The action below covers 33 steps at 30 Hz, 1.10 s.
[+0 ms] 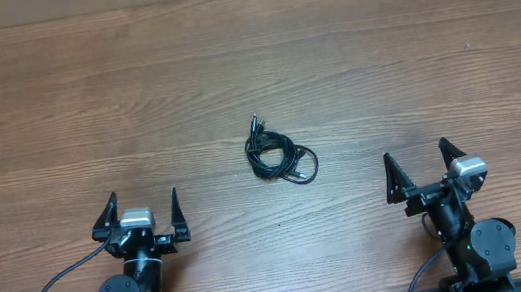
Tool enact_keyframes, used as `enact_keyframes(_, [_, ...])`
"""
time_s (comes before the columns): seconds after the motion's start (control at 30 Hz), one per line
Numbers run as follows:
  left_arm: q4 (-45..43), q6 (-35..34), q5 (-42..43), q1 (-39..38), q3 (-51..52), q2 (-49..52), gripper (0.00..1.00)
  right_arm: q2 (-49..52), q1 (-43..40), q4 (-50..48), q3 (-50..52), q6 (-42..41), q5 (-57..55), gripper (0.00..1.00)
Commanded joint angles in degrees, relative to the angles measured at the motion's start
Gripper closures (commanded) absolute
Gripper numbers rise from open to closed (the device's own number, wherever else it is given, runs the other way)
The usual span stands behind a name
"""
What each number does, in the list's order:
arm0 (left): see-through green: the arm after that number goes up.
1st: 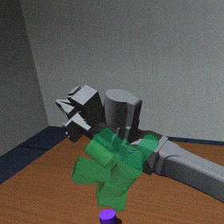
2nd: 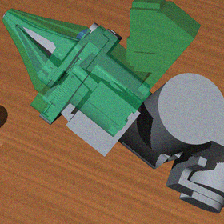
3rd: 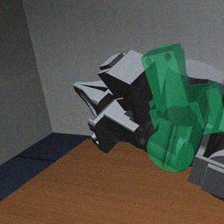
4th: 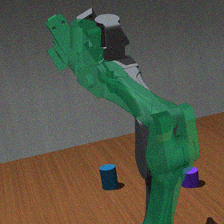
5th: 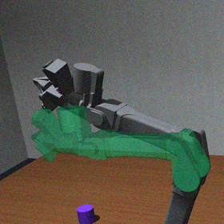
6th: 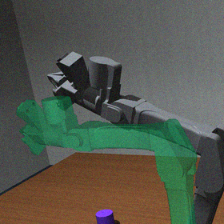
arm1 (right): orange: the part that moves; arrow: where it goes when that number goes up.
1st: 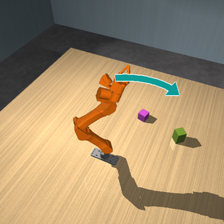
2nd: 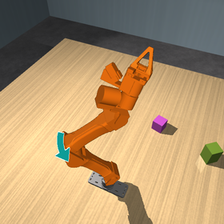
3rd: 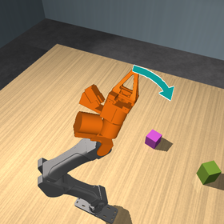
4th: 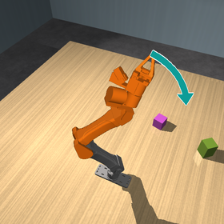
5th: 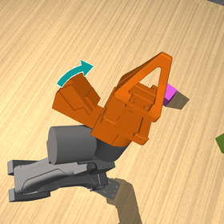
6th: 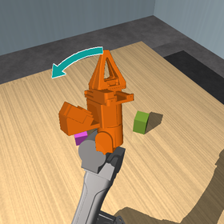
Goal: Untangle cables
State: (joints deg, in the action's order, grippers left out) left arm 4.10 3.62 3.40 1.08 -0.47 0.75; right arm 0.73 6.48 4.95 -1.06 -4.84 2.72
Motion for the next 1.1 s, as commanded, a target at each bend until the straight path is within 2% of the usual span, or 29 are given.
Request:
enact_keyframes(0.0, [0.1, 1.3, 0.6, -0.4, 0.2, -0.5, 0.0, -0.6, 0.3, -0.3, 0.6, 0.2, -0.3, 0.0])
enact_keyframes(0.37, [0.0, 1.3, 0.7, -0.4, 0.2, -0.5, 0.0, -0.6, 0.3, -0.3, 0.6, 0.2, -0.3, 0.0])
enact_keyframes(0.83, [0.8, -7.6, 0.7, -0.4, -1.0, -0.5, 0.01, -0.6, 0.3, -0.3, 0.6, 0.2, -0.3, 0.0])
enact_keyframes(1.07, [5.1, -8.1, 0.4, -0.4, -5.7, -0.4, 0.0, -0.6, 0.3, -0.3, 0.6, 0.2, -0.3, 0.0])
